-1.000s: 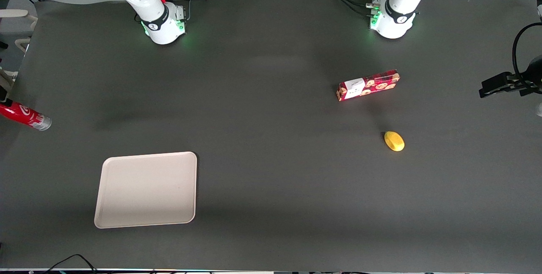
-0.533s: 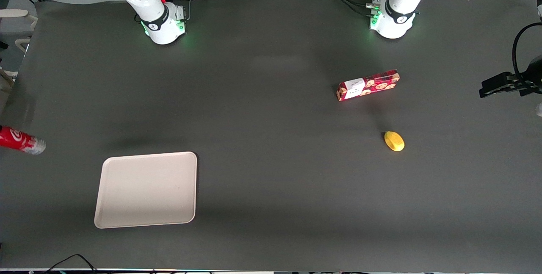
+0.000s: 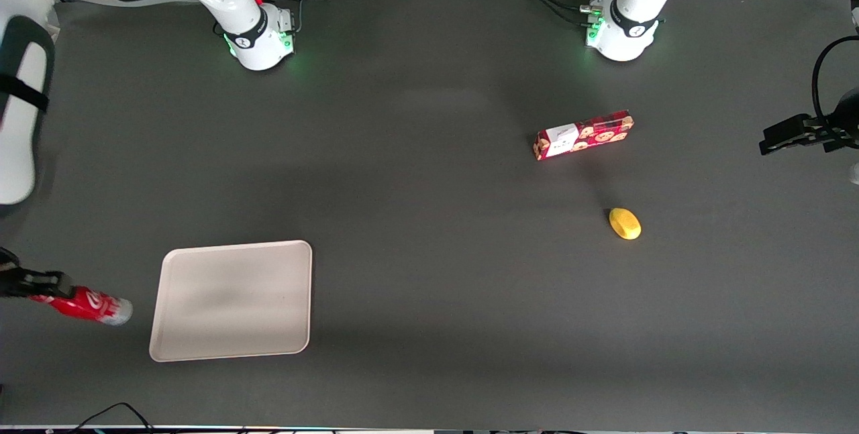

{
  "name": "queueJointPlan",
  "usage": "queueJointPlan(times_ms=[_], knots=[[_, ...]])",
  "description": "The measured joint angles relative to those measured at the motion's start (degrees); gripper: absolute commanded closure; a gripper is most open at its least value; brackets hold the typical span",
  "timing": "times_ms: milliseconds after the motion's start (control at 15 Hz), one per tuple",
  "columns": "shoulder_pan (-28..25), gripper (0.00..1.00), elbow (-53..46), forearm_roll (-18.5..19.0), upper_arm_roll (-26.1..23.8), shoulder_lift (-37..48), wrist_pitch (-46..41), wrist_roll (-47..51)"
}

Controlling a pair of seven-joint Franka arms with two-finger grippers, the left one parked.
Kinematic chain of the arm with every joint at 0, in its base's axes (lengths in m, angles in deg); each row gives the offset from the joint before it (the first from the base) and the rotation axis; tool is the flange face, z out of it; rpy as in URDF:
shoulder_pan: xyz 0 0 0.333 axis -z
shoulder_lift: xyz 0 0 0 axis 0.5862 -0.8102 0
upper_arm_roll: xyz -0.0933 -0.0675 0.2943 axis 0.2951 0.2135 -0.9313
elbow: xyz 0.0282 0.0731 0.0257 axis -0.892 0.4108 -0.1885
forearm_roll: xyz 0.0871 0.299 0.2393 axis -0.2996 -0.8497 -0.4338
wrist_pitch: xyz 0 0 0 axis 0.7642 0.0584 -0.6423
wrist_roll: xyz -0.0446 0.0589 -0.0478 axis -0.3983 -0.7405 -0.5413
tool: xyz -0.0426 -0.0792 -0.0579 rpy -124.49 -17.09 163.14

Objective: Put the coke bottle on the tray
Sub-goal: 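Lift the bottle and carry it with the right gripper over the white tray, then lower the bottle onto the tray and open the right gripper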

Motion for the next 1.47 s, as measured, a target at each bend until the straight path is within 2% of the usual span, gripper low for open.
queueJointPlan(times_ms=[400, 733, 800, 867, 933, 1000, 1133, 1200, 1267, 1333, 1467], knots=[[0.2, 1.0, -0.63, -0.01, -1.0, -10.75, 6.56, 0.49], [0.2, 1.0, -1.11, -0.01, -1.05, -13.51, 6.79, 0.49], [0.2, 0.92, -1.17, -0.01, -1.05, -13.54, 6.78, 0.49], [0.21, 0.72, -1.22, -0.01, -1.05, -13.54, 6.77, 0.5], [0.22, 0.58, -1.25, -0.01, -1.05, -13.54, 6.77, 0.49], [0.23, 0.5, -1.25, -0.01, -1.05, -13.56, 6.75, 0.49], [0.26, 0.47, -1.24, -0.01, -1.05, -13.78, 6.7, 0.5], [0.27, 0.37, -1.25, 0.01, -1.05, -13.96, 6.7, 0.5], [0.27, 0.08, -1.24, 0.15, -1.05, -14.08, 6.7, 0.49], [0.27, 0.0, -1.24, 0.34, -1.05, -14.13, 6.7, 0.49], [0.27, 0.0, -1.25, 0.69, -1.05, -14.14, 6.7, 0.49]])
